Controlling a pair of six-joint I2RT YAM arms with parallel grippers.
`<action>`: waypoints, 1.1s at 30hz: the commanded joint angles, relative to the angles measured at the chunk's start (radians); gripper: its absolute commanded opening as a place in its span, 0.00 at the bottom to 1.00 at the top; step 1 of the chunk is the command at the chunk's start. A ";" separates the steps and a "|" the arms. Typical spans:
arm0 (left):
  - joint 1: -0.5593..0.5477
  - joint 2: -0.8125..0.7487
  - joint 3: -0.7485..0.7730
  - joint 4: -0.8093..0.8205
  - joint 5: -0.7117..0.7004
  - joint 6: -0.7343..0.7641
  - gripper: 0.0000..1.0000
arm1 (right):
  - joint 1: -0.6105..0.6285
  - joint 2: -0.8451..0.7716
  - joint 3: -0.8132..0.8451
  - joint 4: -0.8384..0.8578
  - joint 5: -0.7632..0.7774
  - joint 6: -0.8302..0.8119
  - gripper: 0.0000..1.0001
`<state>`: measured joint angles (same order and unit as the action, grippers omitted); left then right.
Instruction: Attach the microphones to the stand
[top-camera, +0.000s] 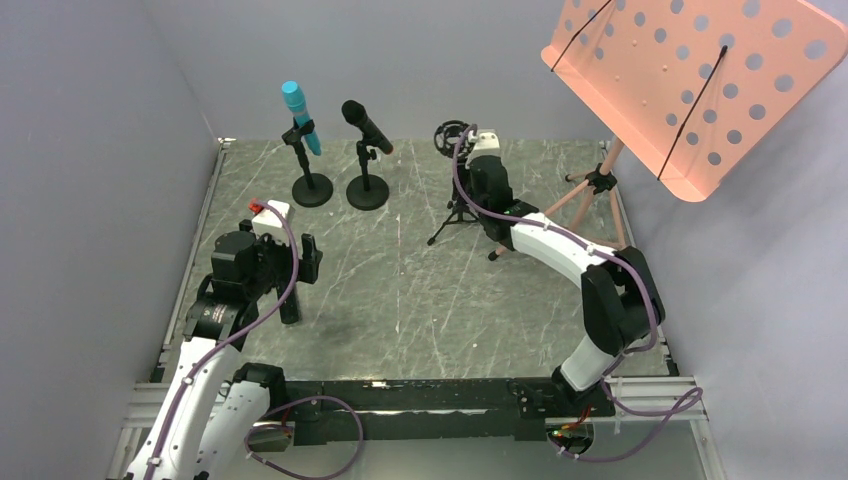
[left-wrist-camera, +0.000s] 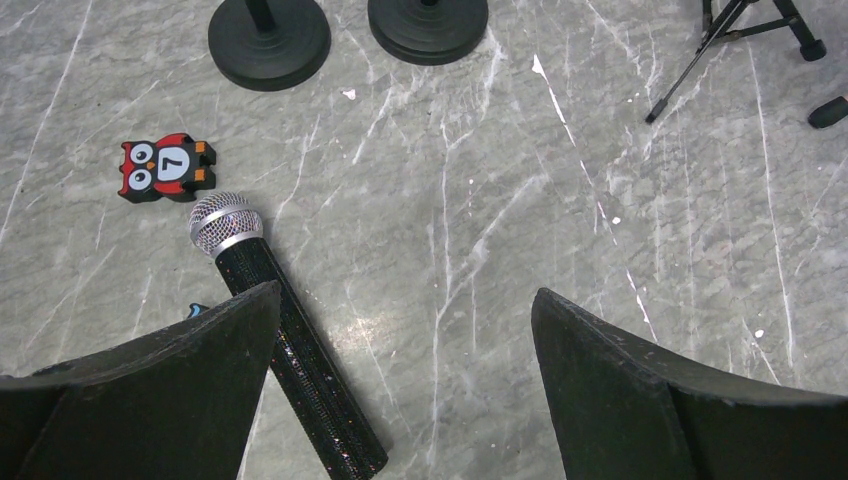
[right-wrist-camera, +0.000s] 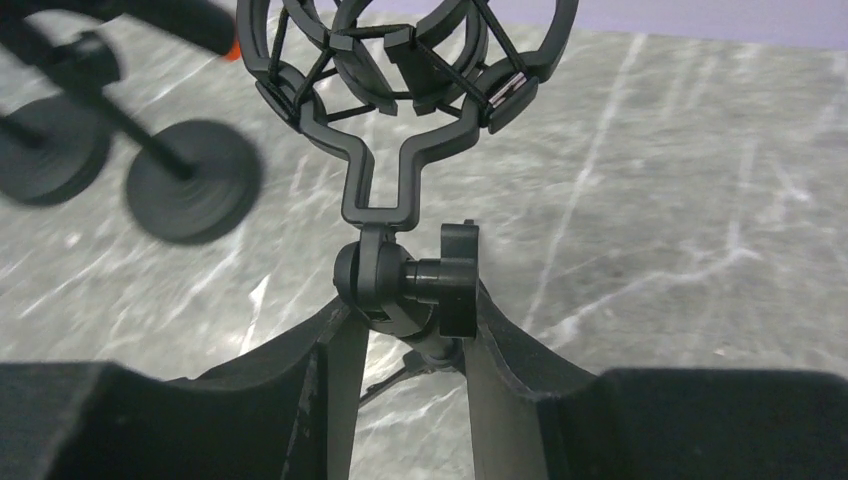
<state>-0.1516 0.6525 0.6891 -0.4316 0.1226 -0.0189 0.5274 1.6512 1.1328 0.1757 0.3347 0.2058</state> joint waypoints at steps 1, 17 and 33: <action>0.004 -0.001 -0.002 0.018 -0.007 0.002 0.99 | -0.001 -0.070 0.003 -0.041 -0.303 -0.015 0.18; 0.004 -0.047 -0.019 0.046 -0.035 -0.029 0.99 | 0.097 -0.145 -0.008 -0.131 -0.841 -0.065 0.16; 0.004 -0.151 -0.176 0.309 0.342 -0.600 0.99 | 0.172 -0.256 -0.105 -0.287 -0.890 -0.301 0.46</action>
<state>-0.1509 0.5068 0.5560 -0.3172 0.3286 -0.4187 0.6930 1.4406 1.0626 -0.1307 -0.5240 -0.0364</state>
